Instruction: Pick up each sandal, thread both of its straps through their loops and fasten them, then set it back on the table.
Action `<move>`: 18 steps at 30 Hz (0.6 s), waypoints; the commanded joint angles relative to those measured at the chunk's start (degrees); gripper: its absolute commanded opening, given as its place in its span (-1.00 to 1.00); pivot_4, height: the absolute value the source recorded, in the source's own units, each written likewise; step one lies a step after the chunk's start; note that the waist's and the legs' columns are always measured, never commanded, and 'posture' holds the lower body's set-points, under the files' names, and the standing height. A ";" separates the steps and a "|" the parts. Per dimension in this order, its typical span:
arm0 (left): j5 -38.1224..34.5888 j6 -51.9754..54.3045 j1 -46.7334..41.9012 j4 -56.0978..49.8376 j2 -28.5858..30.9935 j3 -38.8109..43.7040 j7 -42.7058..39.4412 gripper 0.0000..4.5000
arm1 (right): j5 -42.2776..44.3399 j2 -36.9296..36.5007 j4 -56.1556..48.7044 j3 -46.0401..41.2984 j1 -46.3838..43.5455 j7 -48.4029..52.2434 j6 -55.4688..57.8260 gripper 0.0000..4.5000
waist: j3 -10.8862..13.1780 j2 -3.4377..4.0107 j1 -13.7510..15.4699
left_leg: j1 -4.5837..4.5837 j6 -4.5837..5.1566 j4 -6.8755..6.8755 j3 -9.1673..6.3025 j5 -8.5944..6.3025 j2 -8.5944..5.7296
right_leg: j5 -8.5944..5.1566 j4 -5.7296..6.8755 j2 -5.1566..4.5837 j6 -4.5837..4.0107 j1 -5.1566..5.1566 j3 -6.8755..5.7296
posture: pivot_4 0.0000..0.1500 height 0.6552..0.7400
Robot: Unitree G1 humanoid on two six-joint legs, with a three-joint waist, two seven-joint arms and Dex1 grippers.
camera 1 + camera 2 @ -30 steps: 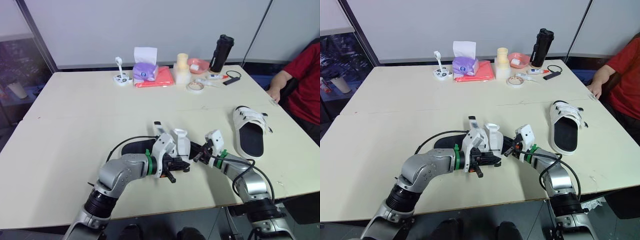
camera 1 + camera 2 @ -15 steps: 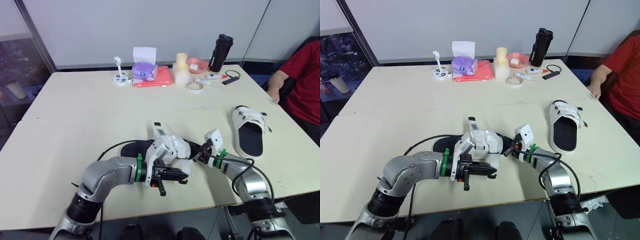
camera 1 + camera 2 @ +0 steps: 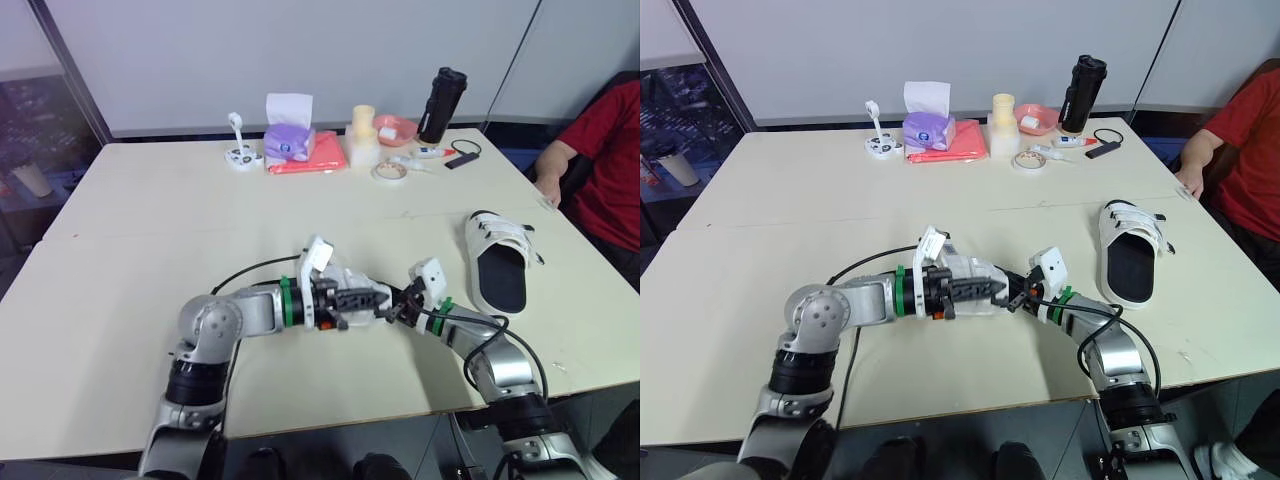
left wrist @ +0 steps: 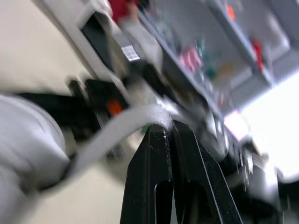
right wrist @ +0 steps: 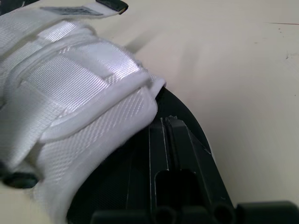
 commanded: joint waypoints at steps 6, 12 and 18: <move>-8.06 0.78 -7.63 11.06 -7.85 16.13 17.36 -0.97 | -3.61 -0.25 6.62 2.60 2.93 -1.45 2.83 -1.00 | 0.03 -0.05 0.14 | 0.01 -0.08 0.07 0.00 0.05 -0.04 | 0.12 0.06 0.03 0.23 0.02 -0.01 | 1.00 1.00; -7.69 0.95 -8.71 12.65 -7.72 16.40 19.93 -0.11 | -3.62 -0.02 6.76 2.61 2.82 -1.75 2.81 -1.00 | 0.03 -0.06 0.15 | 0.03 -0.18 0.07 0.11 0.10 -0.06 | 0.13 0.07 0.07 0.25 0.08 -0.05 | 1.00 1.00; -2.34 -4.45 -12.79 14.04 -1.57 11.51 12.93 0.81 | -3.62 0.15 7.14 2.62 2.55 -1.86 2.57 -1.00 | 0.03 -0.06 0.13 | 0.10 -0.23 0.07 0.11 0.12 -0.07 | 0.13 0.06 0.11 0.25 0.17 -0.06 | 1.00 1.00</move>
